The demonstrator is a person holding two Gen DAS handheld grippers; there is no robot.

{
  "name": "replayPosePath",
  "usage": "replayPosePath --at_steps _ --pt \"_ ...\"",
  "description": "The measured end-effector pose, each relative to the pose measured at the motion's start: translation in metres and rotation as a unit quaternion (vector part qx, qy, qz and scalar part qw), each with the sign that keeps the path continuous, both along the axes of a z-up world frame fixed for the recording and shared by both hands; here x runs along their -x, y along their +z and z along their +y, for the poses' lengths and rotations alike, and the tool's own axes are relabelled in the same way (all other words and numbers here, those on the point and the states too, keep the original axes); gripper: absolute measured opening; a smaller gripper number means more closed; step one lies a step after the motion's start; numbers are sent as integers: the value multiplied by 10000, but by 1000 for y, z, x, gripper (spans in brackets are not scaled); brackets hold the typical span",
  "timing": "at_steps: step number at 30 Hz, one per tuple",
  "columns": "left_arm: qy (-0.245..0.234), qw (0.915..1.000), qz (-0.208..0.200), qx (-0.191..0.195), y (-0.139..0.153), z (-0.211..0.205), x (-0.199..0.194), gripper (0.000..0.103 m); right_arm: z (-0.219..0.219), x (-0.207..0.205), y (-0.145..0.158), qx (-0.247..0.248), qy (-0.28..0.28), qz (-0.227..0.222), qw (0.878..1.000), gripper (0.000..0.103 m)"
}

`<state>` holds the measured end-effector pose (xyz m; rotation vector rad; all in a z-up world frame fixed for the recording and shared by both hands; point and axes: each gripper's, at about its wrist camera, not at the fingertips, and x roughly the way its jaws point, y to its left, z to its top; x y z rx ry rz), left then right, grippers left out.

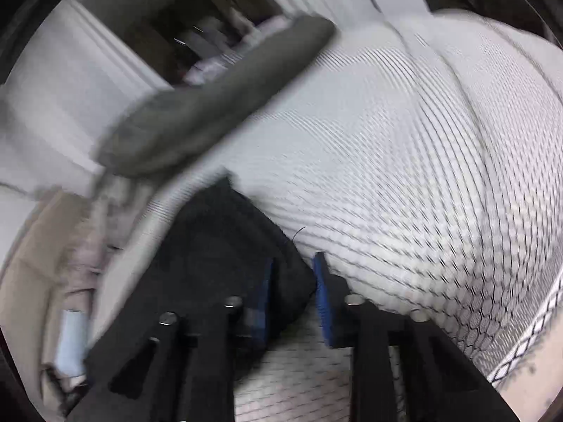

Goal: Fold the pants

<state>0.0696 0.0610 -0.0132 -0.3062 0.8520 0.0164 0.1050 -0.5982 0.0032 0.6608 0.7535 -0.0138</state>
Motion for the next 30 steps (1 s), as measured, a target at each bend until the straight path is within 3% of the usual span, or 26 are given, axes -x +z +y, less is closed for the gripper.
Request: replayPosePath --at_steps 2,6,8,10,11,12,17,23,25,26,27,29,30 --pt "76 9999 89 -33 -6 2 -1 101 1 7 12 -8 42 -192 9998 15" --pt "155 9994 281 -106 -16 10 -8 101 0 -7 -26 784 56 1035 9915 21" --pt "109 9986 392 -350 -20 10 -13 102 2 -4 -14 868 81 828 9927 27" --pt "-22 9958 538 -735 -24 1 -19 102 -5 16 10 969 64 328 9947 49" --pt "-58 9943 572 -894 -26 -2 -24 102 -4 16 19 922 115 102 9956 65" --pt "-98 9934 593 -974 -28 -6 -26 102 -3 11 27 843 274 -70 9960 67" --pt "-215 9920 610 -1086 -33 -13 -30 102 0 -54 27 689 1327 228 9885 67" --pt "-283 9920 618 -1068 -35 -9 -29 102 2 -141 -11 439 1640 949 9809 67" --pt "-309 9919 619 -1069 -36 -9 -30 102 1 -159 -32 271 1707 1244 9771 49" --pt "-321 9918 623 -1066 -36 -10 -31 102 3 -162 -35 245 1736 1278 9762 33" --pt "-325 9919 624 -1059 -36 -9 -32 102 8 -168 -32 441 1686 1179 9776 27" --pt "-325 9921 624 -1041 -37 -9 -33 102 28 -159 -10 864 1889 545 9767 18" --pt "-330 9921 619 -1042 -37 -9 -33 102 39 -143 10 1068 2193 -1 9698 17"
